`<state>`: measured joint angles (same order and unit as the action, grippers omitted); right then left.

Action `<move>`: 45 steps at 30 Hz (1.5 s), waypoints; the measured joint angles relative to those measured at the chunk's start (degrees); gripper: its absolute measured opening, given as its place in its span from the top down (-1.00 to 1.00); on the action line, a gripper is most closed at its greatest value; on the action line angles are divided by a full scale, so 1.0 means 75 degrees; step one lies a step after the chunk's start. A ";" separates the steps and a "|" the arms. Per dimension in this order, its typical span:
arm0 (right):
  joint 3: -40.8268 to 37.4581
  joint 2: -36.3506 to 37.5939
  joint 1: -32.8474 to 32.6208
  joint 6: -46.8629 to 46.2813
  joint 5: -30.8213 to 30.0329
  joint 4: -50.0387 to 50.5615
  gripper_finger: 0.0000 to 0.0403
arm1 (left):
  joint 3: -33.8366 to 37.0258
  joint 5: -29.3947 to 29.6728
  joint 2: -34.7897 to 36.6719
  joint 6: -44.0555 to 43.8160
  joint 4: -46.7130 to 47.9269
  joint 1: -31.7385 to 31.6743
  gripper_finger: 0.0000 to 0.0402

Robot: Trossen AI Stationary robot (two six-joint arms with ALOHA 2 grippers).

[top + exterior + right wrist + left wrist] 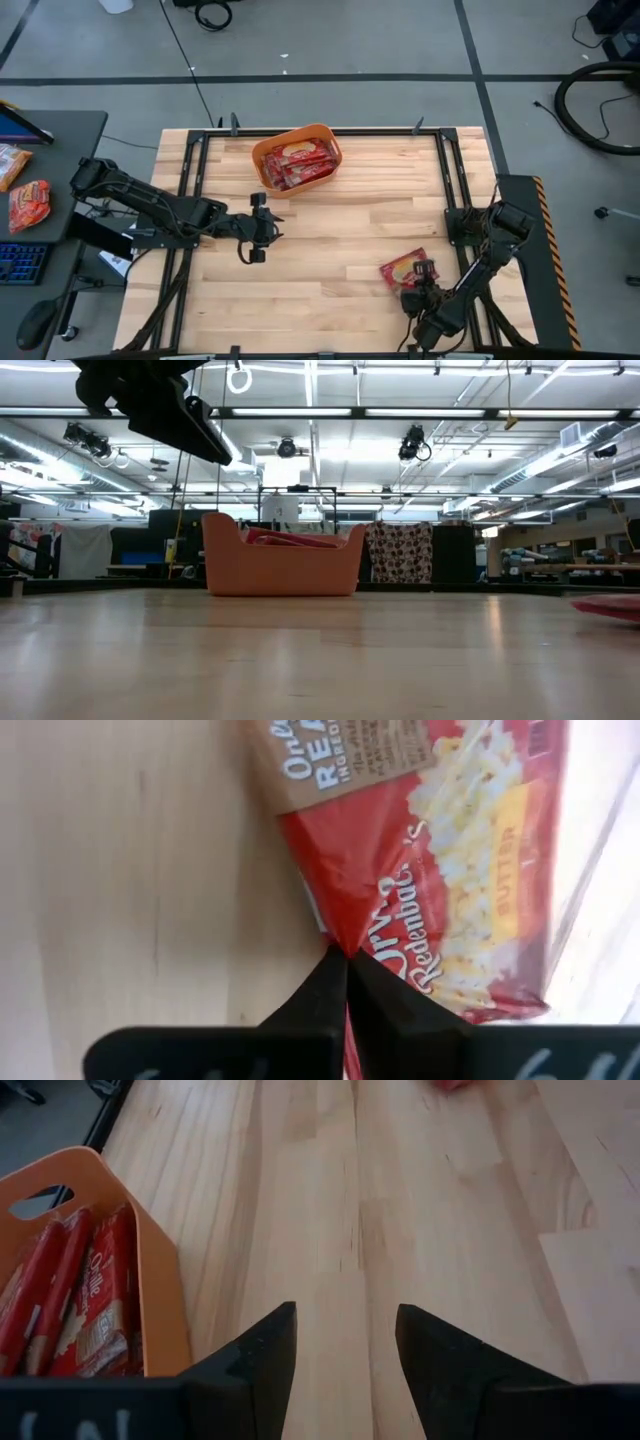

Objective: Sort popcorn bags into baskets
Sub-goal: Put the red popcorn bag into the orange bin

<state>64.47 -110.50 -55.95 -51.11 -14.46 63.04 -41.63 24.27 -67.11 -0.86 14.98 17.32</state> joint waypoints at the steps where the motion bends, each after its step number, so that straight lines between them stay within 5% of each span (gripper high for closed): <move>1: 0.0081 -0.0004 0.0042 -0.0003 -0.0087 0.0059 0.94 | 0.0000 0.0000 0.0000 0.0003 0.0000 0.0000 0.12; 14: 0.1917 -0.0009 0.1357 0.0971 -0.2448 0.1803 0.98 | 0.0003 -0.0009 0.0068 0.0033 -0.0029 0.0655 0.12; 28: 0.3396 -0.0009 0.4670 0.5883 -0.5385 0.0896 0.98 | 0.0003 -0.0012 0.0047 -0.2256 0.0792 0.1311 0.12; 37: 0.3575 -0.0009 0.6894 1.0315 -0.4069 -0.3201 0.98 | 0.0003 0.0004 0.0047 -0.2663 0.0798 0.1375 0.12; 45: 0.3568 -0.0009 0.8570 1.1298 -0.2104 -0.4374 0.98 | 0.0003 -0.0276 0.0047 -0.3559 0.0839 0.1373 0.12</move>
<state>91.23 -110.56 8.32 33.63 -30.24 30.24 -41.60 22.20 -66.76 -27.56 21.28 27.62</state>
